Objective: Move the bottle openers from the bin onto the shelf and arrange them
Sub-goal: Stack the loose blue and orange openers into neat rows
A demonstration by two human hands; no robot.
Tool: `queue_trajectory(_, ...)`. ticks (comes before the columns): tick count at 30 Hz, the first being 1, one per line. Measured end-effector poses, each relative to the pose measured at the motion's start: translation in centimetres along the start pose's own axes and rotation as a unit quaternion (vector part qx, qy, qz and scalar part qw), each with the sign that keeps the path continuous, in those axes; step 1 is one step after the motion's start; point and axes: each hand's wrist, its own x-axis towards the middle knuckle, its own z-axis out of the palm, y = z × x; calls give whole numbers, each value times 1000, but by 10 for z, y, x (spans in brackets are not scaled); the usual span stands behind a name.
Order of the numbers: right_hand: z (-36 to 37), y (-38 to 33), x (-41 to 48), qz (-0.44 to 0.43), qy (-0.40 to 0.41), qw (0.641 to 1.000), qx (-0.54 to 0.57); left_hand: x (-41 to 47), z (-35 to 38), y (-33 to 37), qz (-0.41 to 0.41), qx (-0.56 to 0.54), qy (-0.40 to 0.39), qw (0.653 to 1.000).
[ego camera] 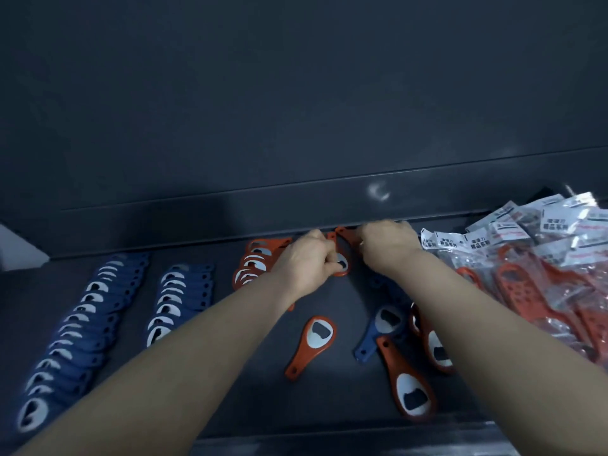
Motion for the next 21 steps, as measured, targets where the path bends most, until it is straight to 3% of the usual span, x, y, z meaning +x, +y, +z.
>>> queue_trajectory(2, 3, 2, 1, 8, 41, 999, 18, -4, 1, 7, -59, 40, 46, 996)
queue_trajectory(5, 4, 4, 4, 32, -7, 996, 81, -4, 8, 20, -126, 108, 68, 984)
queue_trajectory(10, -2, 3, 13, 40, -12, 998, 49, 7, 2, 35, -223, -72, -17, 972)
queue_trajectory(15, -18, -3, 9, 45, -41, 996, 62, 2, -1, 38, -206, -97, -13, 974)
queue_trajectory(21, -33, -14, -24, 65, 50, 972, 218, -35, -41, -8, -149, -101, 64, 982)
